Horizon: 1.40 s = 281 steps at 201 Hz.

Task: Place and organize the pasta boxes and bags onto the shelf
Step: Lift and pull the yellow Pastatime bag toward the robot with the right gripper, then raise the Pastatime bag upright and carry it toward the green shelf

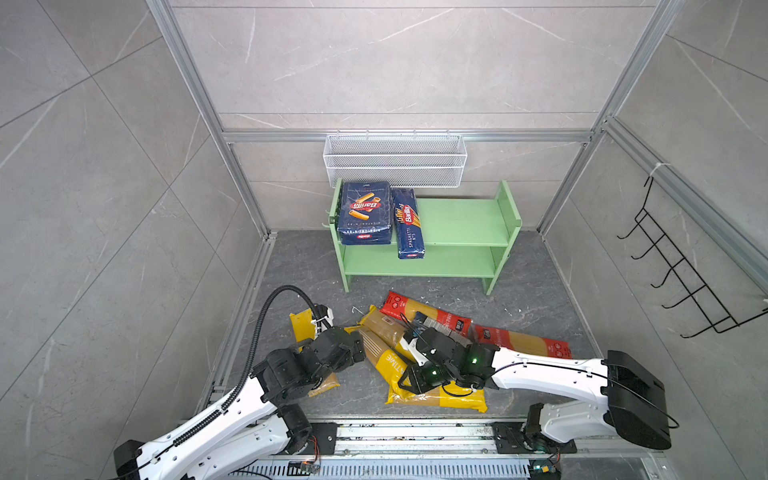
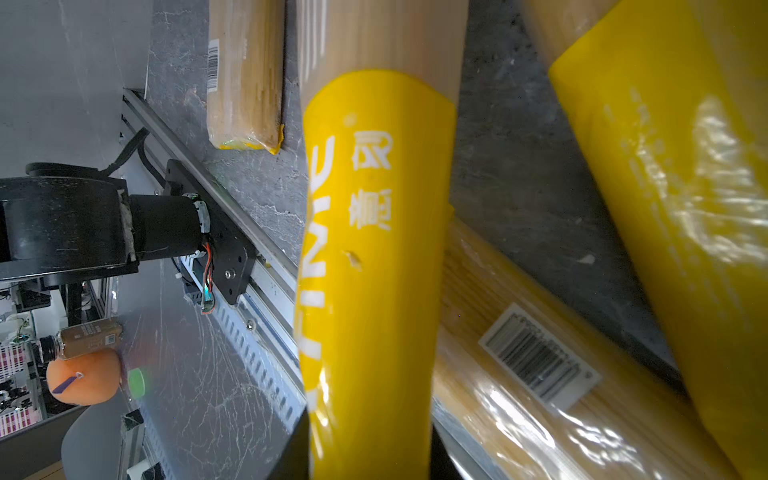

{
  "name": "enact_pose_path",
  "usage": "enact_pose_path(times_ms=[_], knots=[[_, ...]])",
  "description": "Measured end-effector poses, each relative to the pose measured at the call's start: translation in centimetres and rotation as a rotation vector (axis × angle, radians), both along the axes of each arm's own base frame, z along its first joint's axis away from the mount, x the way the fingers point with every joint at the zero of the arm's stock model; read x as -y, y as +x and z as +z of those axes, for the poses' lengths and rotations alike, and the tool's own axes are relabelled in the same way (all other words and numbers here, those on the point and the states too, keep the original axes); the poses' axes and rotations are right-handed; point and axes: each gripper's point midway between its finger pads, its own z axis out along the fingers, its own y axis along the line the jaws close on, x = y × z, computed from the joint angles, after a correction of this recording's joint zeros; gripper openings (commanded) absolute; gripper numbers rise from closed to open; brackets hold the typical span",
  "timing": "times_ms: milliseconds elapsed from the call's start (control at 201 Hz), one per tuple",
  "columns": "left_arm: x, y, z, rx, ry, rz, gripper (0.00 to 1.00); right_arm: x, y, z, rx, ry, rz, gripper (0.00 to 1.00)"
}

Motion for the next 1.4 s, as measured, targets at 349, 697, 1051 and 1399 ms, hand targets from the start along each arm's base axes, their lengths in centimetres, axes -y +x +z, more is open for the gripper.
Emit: enact_pose_path(times_ms=[349,697,1051,1399], knots=[[0.5,0.1,0.0,-0.006,-0.015,-0.009,1.0,1.3,0.5,0.1,-0.031,0.08,-0.047,0.0],[1.0,0.3,-0.6,-0.026,0.002,-0.013,1.0,2.0,1.4,1.4,-0.068,0.195,-0.104,0.0],[3.0,0.5,-3.3,-0.07,-0.044,-0.038,0.89,2.9,2.8,3.8,-0.03,0.26,-0.153,0.0],[3.6,0.3,-4.2,-0.094,-0.064,-0.05,0.98,5.9,3.2,5.6,0.025,0.233,-0.233,0.0]])
